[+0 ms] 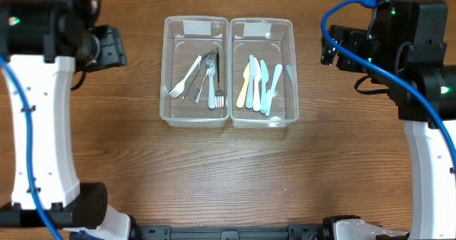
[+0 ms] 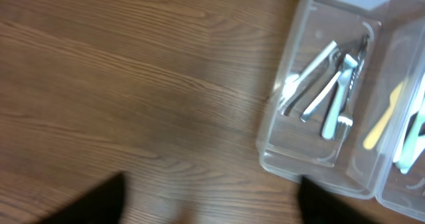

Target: Pack container

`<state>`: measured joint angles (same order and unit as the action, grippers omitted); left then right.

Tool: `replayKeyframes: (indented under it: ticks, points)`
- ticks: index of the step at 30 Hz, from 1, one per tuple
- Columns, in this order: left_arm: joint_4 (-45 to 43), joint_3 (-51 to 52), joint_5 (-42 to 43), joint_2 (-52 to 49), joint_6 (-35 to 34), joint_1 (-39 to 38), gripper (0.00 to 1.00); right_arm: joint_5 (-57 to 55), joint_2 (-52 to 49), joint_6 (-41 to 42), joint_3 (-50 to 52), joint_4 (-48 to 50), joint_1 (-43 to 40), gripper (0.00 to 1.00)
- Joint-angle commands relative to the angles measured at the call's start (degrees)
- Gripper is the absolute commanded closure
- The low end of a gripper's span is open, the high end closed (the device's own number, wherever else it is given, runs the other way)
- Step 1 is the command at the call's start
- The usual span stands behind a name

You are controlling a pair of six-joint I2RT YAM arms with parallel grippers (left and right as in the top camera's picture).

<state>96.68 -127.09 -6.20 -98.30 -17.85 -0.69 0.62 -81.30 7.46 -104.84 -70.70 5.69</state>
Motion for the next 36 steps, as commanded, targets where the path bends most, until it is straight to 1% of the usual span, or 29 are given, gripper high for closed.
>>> replayKeyframes:
  ticks: [1, 23, 28, 30, 32, 36]
  points:
    - [0.1, -1.0, -1.9, 2.2, 0.1, 1.4, 0.0, -0.6, -0.1, -0.2, -0.2, 0.3, -0.2, 0.0]
    - [0.1, -0.9, -1.7, 1.8, 0.0, 1.4, 0.0, -0.6, -0.3, -0.2, -0.2, 0.3, -0.2, 0.0]
    - [0.1, -0.9, -1.7, 1.8, 0.0, 1.4, 0.0, -2.6, 3.5, -0.3, -0.2, -0.7, -0.2, 0.0]
    - [0.1, -0.9, -1.7, 1.8, 0.0, 1.4, 0.0, -3.6, 6.7, -0.3, 0.9, -0.1, -0.2, 0.0]
    - [0.1, -0.9, -1.7, 1.8, 0.0, 1.4, 0.0, -3.6, 9.9, -0.2, 3.2, 2.4, -0.2, 0.0]
    - [0.1, -0.9, -1.7, 1.8, 0.0, 1.4, 0.0, -3.6, 19.0, -0.2, 14.1, 15.2, -0.2, 0.0]
